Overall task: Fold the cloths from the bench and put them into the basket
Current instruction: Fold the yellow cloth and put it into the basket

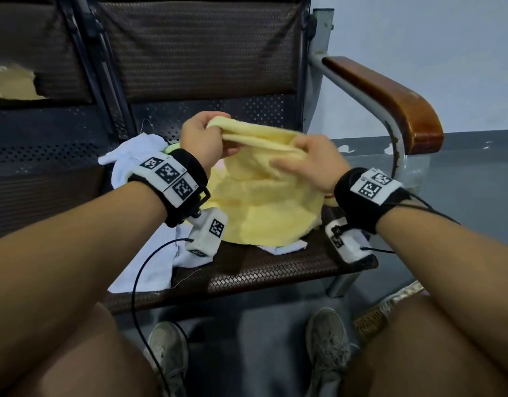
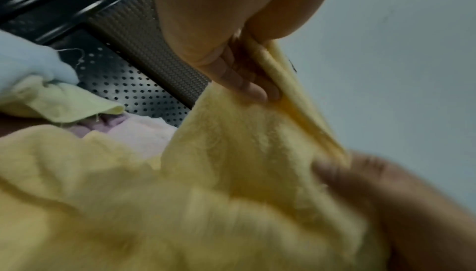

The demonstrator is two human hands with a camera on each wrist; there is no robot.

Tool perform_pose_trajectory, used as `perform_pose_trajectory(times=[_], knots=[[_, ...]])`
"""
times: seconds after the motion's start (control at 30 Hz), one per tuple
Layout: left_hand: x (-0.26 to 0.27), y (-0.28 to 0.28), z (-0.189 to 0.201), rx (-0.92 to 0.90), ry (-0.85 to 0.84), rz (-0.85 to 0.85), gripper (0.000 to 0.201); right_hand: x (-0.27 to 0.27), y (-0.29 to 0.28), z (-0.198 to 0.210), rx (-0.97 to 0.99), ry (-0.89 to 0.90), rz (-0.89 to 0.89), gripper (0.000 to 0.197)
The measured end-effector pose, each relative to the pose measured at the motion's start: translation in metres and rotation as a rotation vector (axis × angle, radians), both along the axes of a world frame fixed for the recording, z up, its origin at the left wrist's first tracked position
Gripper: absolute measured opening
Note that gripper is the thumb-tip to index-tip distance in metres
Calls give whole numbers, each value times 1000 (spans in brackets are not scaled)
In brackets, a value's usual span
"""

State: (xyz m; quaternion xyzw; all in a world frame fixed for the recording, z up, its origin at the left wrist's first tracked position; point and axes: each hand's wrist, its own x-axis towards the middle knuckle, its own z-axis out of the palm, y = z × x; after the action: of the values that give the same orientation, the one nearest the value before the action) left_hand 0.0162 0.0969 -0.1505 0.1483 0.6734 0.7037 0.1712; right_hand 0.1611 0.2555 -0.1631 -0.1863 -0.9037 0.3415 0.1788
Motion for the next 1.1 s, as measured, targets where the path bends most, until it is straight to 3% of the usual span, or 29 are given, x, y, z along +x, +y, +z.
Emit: perform_pose_trajectory(times=[0.1,0.2,0.33,0.47,0.57,0.73,0.93,1.1], knots=[[-5,-6,-5,-14,-50,17,35,6,-1,-23,187,-411,105,41],[-8,-9,-9,-63,-84,36,31,3,-4,-37,295,-568,159,41],[-20,-17,-2,-51,-133,69,17,6,3,-36,304,-582,149,40],[-26,-28,-12,-150,-101,28,24,15,12,-33,200,-529,141,53],[-32,-39,-19,-168,-179,62,25,18,15,-28,118,-461,124,55],[-41,-52,-23,-201,-269,96,38,21,15,-34,191,-557,169,48],[-45,-51,-27,-246,-248,93,16,24,23,-28,268,-480,55,54],[-44,-54,-24,-224,-278,106,36,28,17,-32,246,-587,132,41]])
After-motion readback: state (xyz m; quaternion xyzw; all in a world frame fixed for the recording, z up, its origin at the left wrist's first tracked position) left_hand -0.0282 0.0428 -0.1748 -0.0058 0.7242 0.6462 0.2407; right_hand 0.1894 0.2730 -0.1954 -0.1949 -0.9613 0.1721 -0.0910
